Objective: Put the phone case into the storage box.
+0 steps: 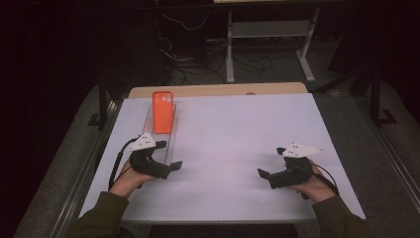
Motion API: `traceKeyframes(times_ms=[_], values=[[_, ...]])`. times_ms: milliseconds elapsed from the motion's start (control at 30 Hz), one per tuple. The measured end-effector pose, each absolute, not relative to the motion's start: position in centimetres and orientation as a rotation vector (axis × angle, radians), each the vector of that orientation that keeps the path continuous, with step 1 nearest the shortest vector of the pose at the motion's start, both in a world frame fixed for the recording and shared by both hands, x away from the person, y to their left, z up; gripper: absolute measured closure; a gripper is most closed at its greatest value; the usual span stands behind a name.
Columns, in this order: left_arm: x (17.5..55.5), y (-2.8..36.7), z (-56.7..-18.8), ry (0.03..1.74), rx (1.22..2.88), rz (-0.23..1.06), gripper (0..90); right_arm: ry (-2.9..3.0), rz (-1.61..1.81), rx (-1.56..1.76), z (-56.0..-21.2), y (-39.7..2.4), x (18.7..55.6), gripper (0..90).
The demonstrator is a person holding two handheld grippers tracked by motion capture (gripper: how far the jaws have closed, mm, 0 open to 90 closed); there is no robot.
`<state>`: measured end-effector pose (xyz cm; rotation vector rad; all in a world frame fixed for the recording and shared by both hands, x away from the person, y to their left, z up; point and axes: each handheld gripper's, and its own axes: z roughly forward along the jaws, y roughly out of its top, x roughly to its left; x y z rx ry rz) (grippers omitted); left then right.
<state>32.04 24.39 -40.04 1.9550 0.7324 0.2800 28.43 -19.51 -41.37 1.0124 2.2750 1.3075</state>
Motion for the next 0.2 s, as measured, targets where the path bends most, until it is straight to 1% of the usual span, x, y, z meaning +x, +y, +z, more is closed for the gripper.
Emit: traceKeyframes(times_ms=[200], values=[[32.08, 24.46, -40.06, 0.738, 1.948, 0.278, 0.0, 2.274, 1.308, 1.006, -41.34, -19.55, 28.41, 0.0]])
